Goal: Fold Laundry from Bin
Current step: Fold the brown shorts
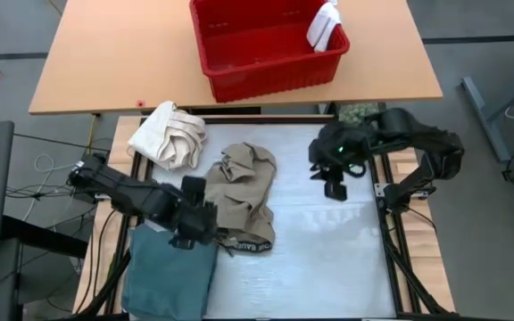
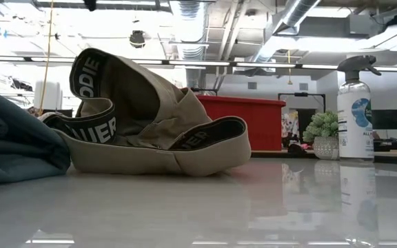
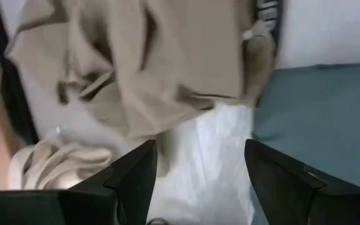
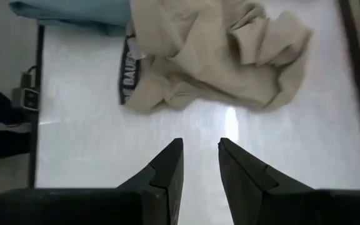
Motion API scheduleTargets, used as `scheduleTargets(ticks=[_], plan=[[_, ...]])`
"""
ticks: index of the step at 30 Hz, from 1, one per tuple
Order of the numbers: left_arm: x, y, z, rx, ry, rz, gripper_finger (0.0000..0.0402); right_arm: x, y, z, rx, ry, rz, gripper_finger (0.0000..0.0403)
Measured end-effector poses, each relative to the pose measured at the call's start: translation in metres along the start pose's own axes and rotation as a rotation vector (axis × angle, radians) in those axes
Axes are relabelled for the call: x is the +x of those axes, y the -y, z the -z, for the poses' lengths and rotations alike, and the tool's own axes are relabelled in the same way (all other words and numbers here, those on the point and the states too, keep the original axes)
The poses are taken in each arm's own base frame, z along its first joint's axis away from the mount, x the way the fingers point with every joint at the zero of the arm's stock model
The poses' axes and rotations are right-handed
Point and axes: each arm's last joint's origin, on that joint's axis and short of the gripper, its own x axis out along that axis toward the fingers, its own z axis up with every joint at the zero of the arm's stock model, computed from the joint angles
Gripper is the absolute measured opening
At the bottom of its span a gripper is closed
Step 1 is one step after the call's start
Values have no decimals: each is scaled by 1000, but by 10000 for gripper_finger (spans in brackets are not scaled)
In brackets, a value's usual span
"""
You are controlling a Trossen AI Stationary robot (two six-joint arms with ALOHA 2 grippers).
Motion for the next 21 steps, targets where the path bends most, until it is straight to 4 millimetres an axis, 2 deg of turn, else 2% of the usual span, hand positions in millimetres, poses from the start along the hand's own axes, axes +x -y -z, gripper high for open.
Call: scheduleTargets(ticks=[5,11,17,21], plan=[[17,31,8,39,110,-34,231,21,-13,1,87,-22,-24,126],[47,56,20,80,218,-174,231,45,-32,2,150,-1,-15,126],[84,63,19,-8,285,-187,231,60,-46,4,205,21,-27,126],[98,51,20,-109,286,-296,230,65,-57,5,265,65,-27,126]])
